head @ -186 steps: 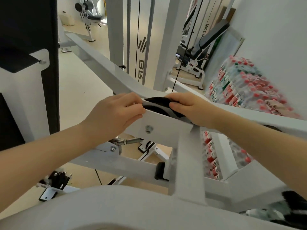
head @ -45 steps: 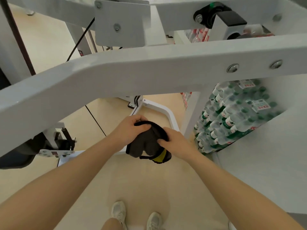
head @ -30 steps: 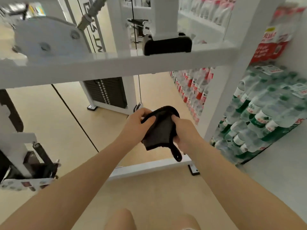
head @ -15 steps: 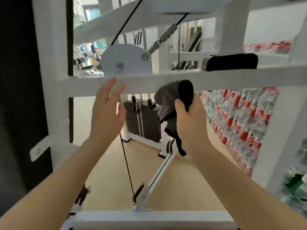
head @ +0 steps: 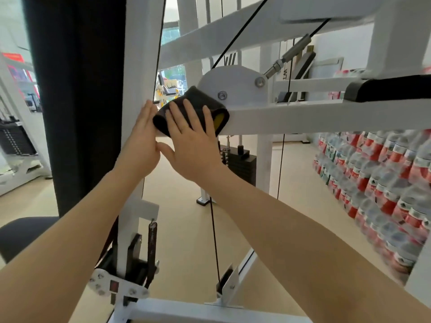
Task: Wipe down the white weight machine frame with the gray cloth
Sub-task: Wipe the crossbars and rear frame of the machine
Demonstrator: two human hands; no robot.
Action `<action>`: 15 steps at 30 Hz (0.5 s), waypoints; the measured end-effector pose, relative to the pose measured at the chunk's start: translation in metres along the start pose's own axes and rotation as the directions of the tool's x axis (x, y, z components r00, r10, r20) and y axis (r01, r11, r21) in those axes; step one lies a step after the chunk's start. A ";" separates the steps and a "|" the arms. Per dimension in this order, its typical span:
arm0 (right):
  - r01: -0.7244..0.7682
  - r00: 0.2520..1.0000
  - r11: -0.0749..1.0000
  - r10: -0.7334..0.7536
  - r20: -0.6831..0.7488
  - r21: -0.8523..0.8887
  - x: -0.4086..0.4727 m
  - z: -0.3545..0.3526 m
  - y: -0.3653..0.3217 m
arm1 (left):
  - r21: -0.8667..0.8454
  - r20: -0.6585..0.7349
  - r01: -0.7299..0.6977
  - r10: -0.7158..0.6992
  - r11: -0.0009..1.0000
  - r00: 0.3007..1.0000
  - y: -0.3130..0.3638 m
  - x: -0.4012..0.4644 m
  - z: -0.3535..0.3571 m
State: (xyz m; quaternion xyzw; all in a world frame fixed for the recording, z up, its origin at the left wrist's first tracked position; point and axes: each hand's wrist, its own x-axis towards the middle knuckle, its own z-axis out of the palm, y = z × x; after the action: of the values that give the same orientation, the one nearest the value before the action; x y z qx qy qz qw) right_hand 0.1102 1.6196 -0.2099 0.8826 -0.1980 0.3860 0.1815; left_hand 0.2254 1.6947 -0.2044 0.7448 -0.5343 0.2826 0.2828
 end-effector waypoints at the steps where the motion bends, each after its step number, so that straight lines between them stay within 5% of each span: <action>1: 0.022 1.000 1.000 -0.022 0.002 -0.021 0.000 0.004 0.000 | -0.040 -0.002 0.009 -0.009 0.999 1.000 -0.001 -0.001 -0.002; 6: 0.153 0.988 0.973 -0.157 -0.008 -0.170 0.009 -0.012 0.029 | -0.294 -0.063 0.127 -0.152 0.947 0.986 0.019 -0.007 -0.005; 12: 0.003 0.954 0.918 -0.121 -0.274 -0.397 -0.044 -0.021 0.109 | 0.106 0.000 -0.091 0.092 0.990 0.996 0.046 -0.002 0.006; 15: -0.005 0.962 0.942 -0.088 -0.260 -0.335 -0.034 -0.013 0.099 | 0.240 0.012 -0.092 0.092 0.966 0.996 0.049 0.008 0.006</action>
State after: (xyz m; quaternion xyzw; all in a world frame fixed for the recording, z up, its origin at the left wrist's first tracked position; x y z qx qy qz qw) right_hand 0.0326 1.5482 -0.2102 0.7820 -0.2148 0.4602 0.3613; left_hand 0.1816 1.6718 -0.1969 0.7479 -0.5304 0.3578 0.1770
